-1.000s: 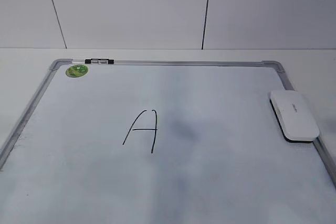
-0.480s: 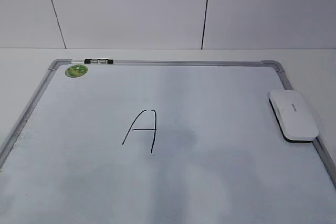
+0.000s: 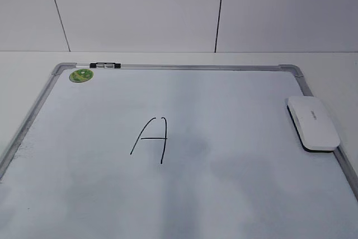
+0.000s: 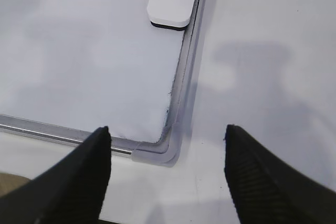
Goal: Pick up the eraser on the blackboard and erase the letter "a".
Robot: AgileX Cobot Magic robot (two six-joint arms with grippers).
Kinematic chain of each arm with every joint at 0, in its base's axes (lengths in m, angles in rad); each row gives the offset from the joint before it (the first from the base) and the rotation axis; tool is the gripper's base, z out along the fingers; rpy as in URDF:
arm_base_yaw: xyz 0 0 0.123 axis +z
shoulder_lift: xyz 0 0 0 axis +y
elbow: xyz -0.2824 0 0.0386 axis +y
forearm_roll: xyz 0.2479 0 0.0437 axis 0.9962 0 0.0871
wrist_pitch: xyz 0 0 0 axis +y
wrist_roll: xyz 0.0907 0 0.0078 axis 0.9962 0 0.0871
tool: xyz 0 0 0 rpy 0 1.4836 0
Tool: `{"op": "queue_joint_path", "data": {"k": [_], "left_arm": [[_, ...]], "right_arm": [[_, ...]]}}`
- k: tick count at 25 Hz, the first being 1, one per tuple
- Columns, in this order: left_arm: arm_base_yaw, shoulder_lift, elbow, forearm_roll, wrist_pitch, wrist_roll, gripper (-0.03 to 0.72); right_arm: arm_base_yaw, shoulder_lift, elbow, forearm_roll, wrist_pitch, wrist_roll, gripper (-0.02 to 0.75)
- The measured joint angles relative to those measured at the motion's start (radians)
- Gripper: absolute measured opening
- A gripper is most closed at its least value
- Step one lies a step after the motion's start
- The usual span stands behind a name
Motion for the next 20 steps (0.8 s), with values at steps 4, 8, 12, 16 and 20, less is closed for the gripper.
{"op": "queue_joint_path", "data": {"k": [4,8,12,16,20], "left_arm": [[0.000,0.000,0.000,0.008,0.000,0.003,0.319],[0.000,0.000,0.000,0.051,0.000,0.008,0.316],[0.000,0.000,0.000,0.096,0.000,0.010,0.302],[-0.003,0.000,0.000,0.133,0.002,0.010,0.300],[-0.005,0.000,0.000,0.137,0.003,0.010,0.298]], "right_arm": [[0.000,0.000,0.001,-0.002,-0.005,0.000,0.540],[0.000,0.000,0.002,-0.002,-0.005,0.000,0.540],[0.000,0.000,0.002,-0.002,-0.007,-0.001,0.540],[0.000,0.000,0.002,-0.002,-0.007,-0.001,0.540],[0.000,0.000,0.002,-0.002,-0.007,-0.002,0.540]]}}
